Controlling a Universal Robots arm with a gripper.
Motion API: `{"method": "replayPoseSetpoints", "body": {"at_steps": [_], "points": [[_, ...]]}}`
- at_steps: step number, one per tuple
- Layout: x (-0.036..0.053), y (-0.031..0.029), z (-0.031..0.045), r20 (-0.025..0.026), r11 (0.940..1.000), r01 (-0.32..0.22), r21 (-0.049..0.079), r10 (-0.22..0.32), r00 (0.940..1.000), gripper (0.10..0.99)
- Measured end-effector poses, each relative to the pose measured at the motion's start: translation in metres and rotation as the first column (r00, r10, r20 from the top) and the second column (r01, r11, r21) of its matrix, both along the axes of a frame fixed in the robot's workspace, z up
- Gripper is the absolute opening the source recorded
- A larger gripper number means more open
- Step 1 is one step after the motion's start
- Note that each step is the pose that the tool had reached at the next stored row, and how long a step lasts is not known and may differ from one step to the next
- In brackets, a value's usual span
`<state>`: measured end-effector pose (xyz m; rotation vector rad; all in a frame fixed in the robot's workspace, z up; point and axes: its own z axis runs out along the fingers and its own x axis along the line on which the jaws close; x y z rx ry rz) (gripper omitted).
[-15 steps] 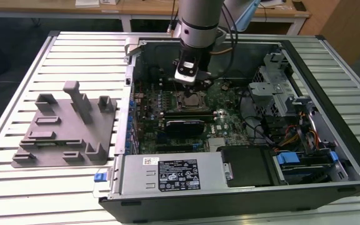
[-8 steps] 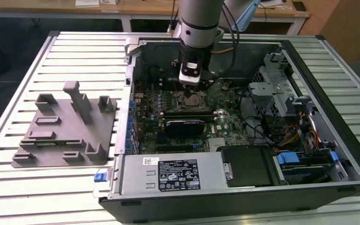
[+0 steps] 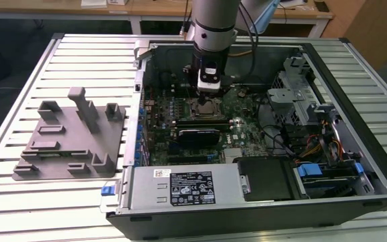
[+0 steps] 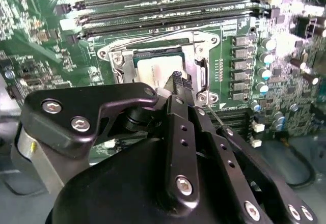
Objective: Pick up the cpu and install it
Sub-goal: 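Close the cpu cover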
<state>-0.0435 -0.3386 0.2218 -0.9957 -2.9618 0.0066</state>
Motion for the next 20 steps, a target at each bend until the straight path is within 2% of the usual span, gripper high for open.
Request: {"method": "replayPoseSetpoints", "body": {"at_steps": [3,6,10,13,14,15,17,20], "points": [[0.0000,0.0000,0.0000,0.0004,0.9987,-0.050,0.001,0.050,0.9987,0.106],[0.0000,0.0000,0.0000,0.0006,0.9947,-0.103,0.001,0.103,0.9947,0.106],[0.0000,0.0000,0.0000,0.0009,0.9855,-0.170,0.002,0.170,0.9855,0.106],[0.0000,0.0000,0.0000,0.0010,0.9756,-0.219,0.002,0.219,0.9756,0.106],[0.0000,0.0000,-0.0001,0.0012,0.9673,-0.254,0.003,0.254,0.9673,0.106],[0.0000,0.0000,0.0000,0.0012,0.9628,-0.270,0.003,0.270,0.9628,0.106],[0.0000,0.0000,0.0000,0.0015,0.9416,-0.337,0.004,0.337,0.9416,0.106],[0.0000,0.0000,-0.0001,0.0017,0.9228,-0.385,0.004,0.385,0.9228,0.106]]}}
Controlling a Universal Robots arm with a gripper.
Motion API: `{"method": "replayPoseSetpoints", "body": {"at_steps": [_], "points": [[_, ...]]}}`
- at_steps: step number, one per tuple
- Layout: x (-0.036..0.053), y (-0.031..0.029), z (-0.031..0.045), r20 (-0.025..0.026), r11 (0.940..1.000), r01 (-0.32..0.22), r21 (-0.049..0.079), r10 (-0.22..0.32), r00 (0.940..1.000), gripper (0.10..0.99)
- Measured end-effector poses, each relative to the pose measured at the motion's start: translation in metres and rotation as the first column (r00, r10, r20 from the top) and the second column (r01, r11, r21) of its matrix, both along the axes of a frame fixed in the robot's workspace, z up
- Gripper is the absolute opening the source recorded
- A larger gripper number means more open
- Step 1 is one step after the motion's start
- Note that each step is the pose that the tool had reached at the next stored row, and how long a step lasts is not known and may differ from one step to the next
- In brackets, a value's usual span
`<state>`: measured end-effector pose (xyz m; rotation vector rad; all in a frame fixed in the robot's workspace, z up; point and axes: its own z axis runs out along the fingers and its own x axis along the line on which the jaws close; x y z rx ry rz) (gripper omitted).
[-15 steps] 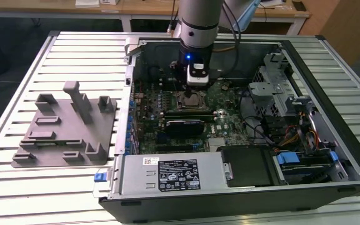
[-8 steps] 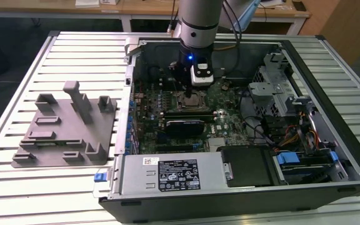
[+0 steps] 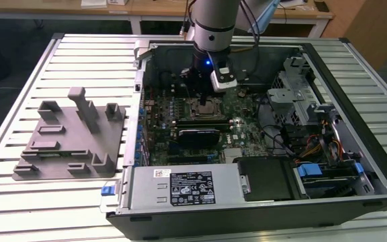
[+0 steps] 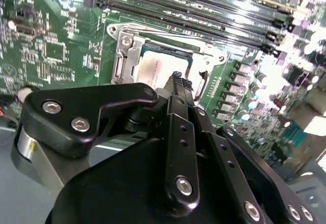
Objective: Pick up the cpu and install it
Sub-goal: 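Close the cpu cover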
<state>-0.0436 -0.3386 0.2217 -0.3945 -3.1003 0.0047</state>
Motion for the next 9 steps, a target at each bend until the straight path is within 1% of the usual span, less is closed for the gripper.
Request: {"method": "replayPoseSetpoints", "body": {"at_steps": [2,5,7,9], "points": [[0.0000,0.0000,0.0000,0.0001,0.9994,-0.035,0.000,0.035,0.9994,0.106],[0.0000,0.0000,-0.0001,0.0012,0.9967,-0.081,0.001,0.081,0.9967,0.106],[0.0000,0.0000,-0.0001,0.0038,0.9941,-0.108,0.001,0.108,0.9941,0.106],[0.0000,0.0000,-0.0001,0.0078,0.9920,-0.126,0.001,0.126,0.9919,0.106]]}}
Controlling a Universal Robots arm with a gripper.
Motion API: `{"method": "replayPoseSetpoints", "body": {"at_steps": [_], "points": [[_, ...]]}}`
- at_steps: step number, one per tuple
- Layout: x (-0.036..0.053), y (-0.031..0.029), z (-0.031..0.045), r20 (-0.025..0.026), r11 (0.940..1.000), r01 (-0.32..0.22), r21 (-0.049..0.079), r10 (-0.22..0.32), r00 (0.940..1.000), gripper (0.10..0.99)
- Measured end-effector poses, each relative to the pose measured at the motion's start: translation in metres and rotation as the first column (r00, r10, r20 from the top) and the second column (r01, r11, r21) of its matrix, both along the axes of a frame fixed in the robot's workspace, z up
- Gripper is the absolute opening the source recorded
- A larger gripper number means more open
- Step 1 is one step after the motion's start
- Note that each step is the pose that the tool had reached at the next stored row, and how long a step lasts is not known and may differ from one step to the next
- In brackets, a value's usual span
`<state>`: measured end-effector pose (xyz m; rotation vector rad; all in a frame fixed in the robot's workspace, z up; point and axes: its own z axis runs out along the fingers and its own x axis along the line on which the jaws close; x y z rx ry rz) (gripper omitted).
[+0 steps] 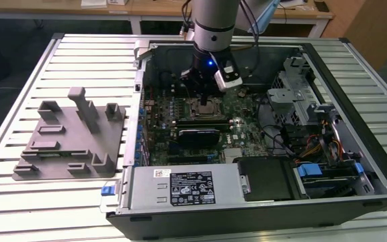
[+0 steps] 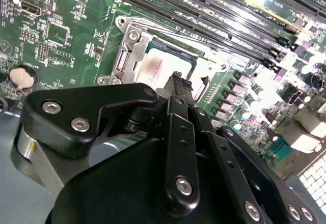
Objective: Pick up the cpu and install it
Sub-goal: 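Close the cpu cover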
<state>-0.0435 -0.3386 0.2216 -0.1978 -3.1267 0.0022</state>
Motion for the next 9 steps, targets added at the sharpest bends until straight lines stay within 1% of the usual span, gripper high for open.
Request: {"method": "replayPoseSetpoints", "body": {"at_steps": [5,6,7,8,9], "points": [[0.0000,0.0000,0.0000,0.0001,1.0000,-0.001,0.000,0.001,1.0000,0.106],[-0.0001,0.0000,0.0000,0.0017,1.0000,-0.001,0.000,0.001,1.0000,0.106],[-0.0002,-0.0001,0.0001,0.0059,1.0000,-0.001,0.000,0.001,1.0000,0.106],[-0.0003,-0.0001,0.0001,0.0133,1.0000,-0.001,0.000,0.001,0.9999,0.106],[-0.0004,0.0000,-0.0001,0.0230,1.0000,-0.001,0.000,0.001,0.9997,0.106]]}}
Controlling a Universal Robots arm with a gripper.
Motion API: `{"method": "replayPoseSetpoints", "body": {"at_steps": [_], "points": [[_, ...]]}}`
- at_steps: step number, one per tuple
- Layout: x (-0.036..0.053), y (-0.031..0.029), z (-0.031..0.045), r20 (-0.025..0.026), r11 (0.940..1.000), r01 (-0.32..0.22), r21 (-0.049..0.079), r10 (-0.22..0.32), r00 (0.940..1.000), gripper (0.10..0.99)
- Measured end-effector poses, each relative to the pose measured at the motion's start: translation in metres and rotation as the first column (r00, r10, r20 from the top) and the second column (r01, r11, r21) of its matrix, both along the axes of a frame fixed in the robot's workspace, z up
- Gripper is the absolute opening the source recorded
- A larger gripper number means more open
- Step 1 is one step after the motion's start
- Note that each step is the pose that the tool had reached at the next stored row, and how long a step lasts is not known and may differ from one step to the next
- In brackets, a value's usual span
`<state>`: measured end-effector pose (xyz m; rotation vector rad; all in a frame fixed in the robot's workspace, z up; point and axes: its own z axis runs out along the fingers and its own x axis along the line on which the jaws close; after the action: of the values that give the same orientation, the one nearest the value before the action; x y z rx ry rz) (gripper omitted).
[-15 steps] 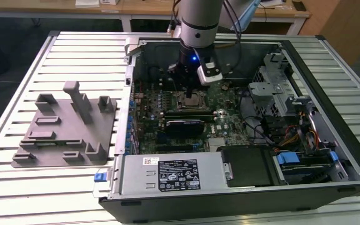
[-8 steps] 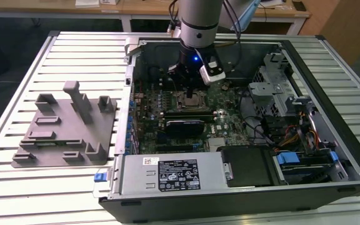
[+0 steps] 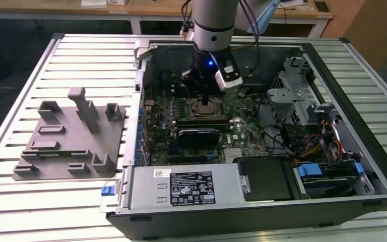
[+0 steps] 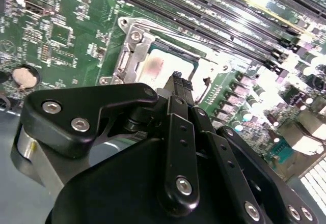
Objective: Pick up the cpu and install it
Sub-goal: 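Close the cpu cover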
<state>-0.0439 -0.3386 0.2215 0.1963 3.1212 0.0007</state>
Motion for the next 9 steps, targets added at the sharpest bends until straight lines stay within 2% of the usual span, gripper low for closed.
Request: {"method": "replayPoseSetpoints", "body": {"at_steps": [3,5,6,9], "points": [[-0.0005,0.0000,-0.0005,0.0327,1.0000,0.000,0.000,0.000,0.9995,0.106],[-0.0007,0.0000,-0.0007,0.0514,1.0000,0.000,0.000,0.000,0.9987,0.106],[-0.0007,0.0000,-0.0008,0.0561,1.0000,0.001,0.000,-0.001,0.9984,0.106],[-0.0007,0.0000,-0.0008,0.0563,1.0000,0.001,0.000,-0.001,0.9984,0.106]]}}
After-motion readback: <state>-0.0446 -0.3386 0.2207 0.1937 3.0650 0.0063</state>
